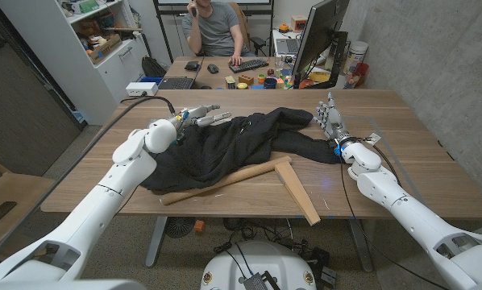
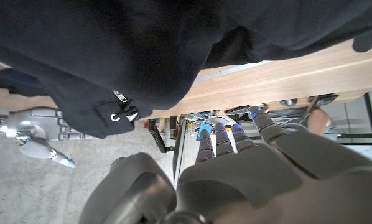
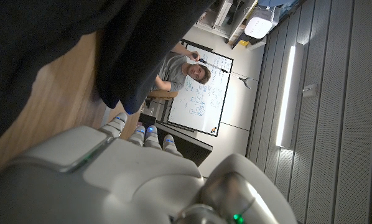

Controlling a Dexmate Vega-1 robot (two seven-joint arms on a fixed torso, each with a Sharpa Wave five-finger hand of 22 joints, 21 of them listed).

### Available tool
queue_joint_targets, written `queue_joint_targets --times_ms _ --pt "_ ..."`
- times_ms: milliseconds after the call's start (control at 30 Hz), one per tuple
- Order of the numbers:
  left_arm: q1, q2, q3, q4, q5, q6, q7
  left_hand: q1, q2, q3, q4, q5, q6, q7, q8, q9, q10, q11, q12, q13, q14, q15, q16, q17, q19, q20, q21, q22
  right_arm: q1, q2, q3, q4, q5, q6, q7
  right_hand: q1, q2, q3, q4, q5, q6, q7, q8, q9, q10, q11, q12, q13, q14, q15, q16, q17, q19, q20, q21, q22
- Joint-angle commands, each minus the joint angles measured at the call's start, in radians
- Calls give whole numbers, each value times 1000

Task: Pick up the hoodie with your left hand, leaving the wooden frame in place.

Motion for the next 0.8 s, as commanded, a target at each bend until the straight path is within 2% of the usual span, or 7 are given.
queue_joint_targets --times_ms 33,333,600,700,800 --pt "-38 -3 58 71 56 -104 -13 6 -10 -10 -3 3 10 -4 5 3 6 -3 7 5 4 -4 4 2 11 4 6 2 -7 -6 1 -11 -3 1 -9 0 13 -7 2 7 -2 3 1 5 -7 3 -3 3 -63 1 1 3 -6 -4 1 3" --pt "-9 -34 73 88 76 -104 1 20 -12 -9 -10 6 16 -10 6 3 17 -10 9 5 16 -8 9 2 26 2 9 2 -5 -5 -1 -9 -1 1 -8 0 13 -9 1 7 -2 3 1 5 -6 1 -3 3 -63 1 0 3 -7 -2 0 3" --pt "1 -40 99 99 117 -90 -7 35 -10 -7 -17 8 16 -12 6 4 17 -13 9 5 18 -10 9 2 32 -1 10 2 16 8 -9 16 -4 8 7 1 14 -10 1 7 -2 3 1 5 -6 1 -3 3 -63 1 0 3 -9 -1 -1 3" --pt "4 -36 112 100 146 -88 2 75 -1 6 -35 13 16 -19 7 4 20 -25 8 6 33 -18 15 1 51 -8 13 2 20 13 -9 22 -2 9 13 1 14 -10 1 7 -1 2 1 5 -6 2 -3 3 -63 1 0 3 -9 0 -1 3" --pt "13 -37 124 93 182 -63 5 194 29 44 -89 23 35 -32 14 6 60 -60 23 9 93 -42 34 3 111 -23 21 3 23 15 -8 28 1 10 17 1 15 -11 1 7 -1 2 1 5 -6 0 -3 3 -63 1 0 3 -9 1 -1 3"
